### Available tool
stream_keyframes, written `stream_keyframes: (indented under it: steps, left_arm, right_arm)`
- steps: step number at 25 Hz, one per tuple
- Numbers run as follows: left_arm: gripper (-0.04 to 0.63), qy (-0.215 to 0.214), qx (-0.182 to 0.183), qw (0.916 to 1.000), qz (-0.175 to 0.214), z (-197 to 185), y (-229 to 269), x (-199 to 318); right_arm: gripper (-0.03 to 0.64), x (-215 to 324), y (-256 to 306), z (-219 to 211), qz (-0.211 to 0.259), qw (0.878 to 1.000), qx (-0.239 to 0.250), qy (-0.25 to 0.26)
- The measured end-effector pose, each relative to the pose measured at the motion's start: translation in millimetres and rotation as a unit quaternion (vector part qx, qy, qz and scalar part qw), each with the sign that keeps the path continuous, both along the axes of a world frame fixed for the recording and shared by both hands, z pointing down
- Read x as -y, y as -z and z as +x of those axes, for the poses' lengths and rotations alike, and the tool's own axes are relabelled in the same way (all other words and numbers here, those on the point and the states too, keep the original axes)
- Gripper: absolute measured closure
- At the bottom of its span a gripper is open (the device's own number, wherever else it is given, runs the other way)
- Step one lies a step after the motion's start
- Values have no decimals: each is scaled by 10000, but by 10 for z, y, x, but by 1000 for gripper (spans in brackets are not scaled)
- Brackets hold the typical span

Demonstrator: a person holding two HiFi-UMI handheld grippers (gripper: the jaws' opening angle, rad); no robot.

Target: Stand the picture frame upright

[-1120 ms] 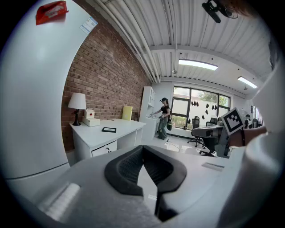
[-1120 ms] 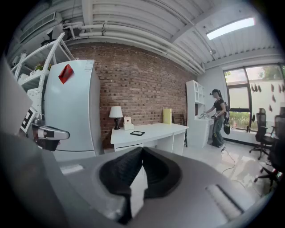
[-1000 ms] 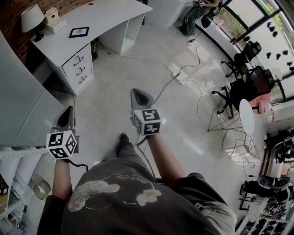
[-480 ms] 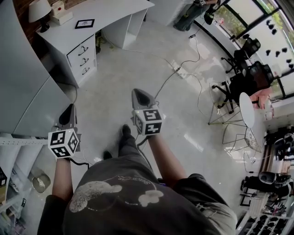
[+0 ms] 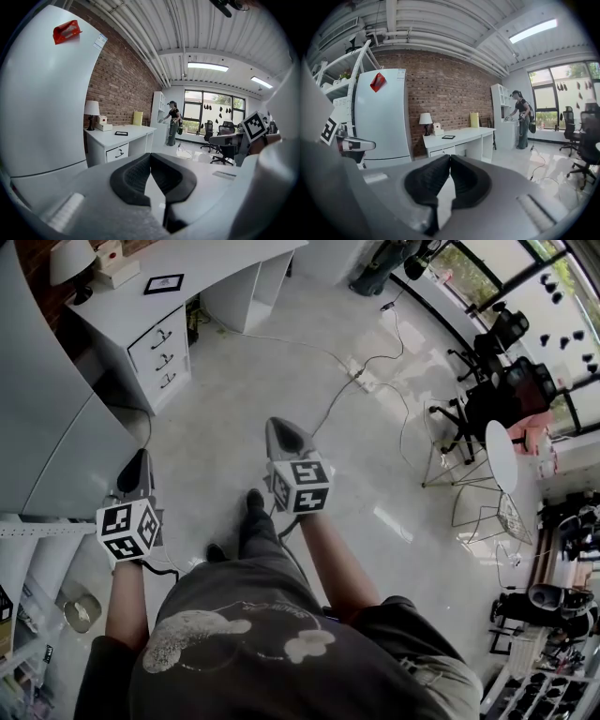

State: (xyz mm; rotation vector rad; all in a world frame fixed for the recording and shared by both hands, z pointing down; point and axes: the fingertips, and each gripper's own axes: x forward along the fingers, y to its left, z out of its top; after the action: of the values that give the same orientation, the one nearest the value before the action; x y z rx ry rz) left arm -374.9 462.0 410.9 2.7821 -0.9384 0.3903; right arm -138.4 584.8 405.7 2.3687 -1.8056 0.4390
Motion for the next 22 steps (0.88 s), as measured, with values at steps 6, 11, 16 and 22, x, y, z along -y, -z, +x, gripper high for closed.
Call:
stream_keyframes:
  steps: [6, 11, 16, 22]
  left_arm:
    - [304, -247, -66, 9996, -83, 529, -45, 98]
    - [218, -3, -96, 9999, -83, 1011, -36, 400]
    - [213, 344, -3, 9994, -96, 1493, -21, 747]
    - [213, 668, 76, 9977, -4, 1875, 28, 1025]
  right_arm:
    - [356, 233, -117, 342, -49, 9990, 266, 355]
    - [319, 592, -217, 907, -178, 9969, 521, 561]
    - [319, 942, -216, 1570, -155, 9957, 650, 648]
    - [319, 1218, -294, 1971, -196, 9922, 822, 917]
